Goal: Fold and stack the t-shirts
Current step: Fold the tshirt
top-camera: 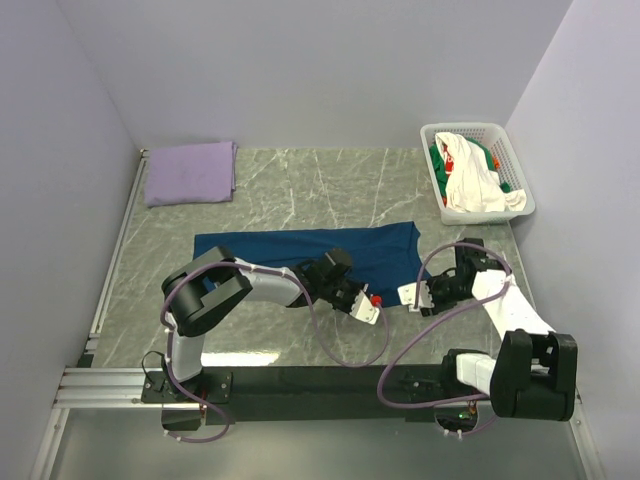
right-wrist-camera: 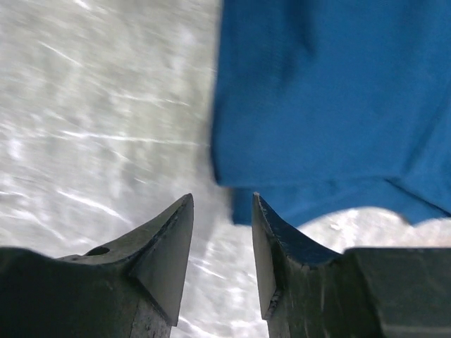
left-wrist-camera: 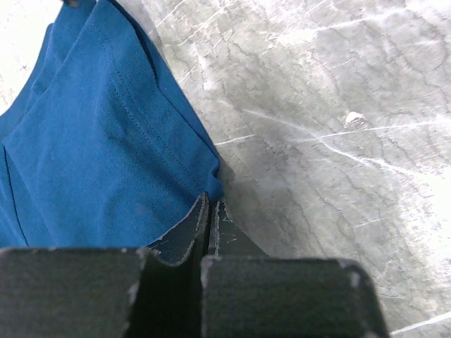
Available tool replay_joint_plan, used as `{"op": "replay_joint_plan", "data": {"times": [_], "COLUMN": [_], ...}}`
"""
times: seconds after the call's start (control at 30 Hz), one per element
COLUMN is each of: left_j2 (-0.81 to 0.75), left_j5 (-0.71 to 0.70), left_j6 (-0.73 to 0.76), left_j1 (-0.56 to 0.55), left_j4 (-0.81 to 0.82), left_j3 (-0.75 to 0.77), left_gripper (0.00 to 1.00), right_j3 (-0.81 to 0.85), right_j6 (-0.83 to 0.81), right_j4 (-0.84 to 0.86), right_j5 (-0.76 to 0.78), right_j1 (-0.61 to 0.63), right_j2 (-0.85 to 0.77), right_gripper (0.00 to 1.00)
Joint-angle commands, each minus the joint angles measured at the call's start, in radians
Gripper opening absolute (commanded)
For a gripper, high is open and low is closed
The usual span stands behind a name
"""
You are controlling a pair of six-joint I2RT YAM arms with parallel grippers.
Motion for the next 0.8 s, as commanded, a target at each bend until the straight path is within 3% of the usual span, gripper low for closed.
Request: {"op": "replay_joint_plan", "data": {"times": [0.0, 0.5, 0.6, 0.63, 0.7, 0.77], "left_j2": [-0.045, -0.031, -0.033, -0.033, -0.04, -0.049], "left_j5": [0.046, 0.049, 0.051, 0.049, 0.048, 0.049], "left_j6": [0.001, 0.012, 0.004, 0.003, 0.003, -0.002], "left_j1": [-0.002, -0.002, -0.002, -0.002, -0.001, 0.004], "left_j4": [-0.02, -0.026, -0.024, -0.023, -0.023, -0.021], "left_j3": [0.024, 0.039, 0.041, 0.04, 0.035, 0.027], "left_gripper": [0.01, 0.01, 0.01, 0.01, 0.01, 0.01], "right_j3": [-0.037, -0.063, -0.083, -0.087, -0.08, -0.052], "right_j6": [-0.285, -0.253, -0.25, -0.248, -0.237, -0.196], "right_j4": [-0.001, 0.131, 0.156, 0.159, 0.15, 0.137], "right_j5": [-0.032, -0.015, -0.006, -0.004, -0.002, -0.01], "right_j1": [0.008, 0.055, 0.055, 0.055, 0.057, 0.055], "right_j2": [-0.021, 0.036, 0.036, 0.034, 0.032, 0.026], "right_gripper": [0.46, 0.41, 0.27, 0.15, 0.01, 0.0]}}
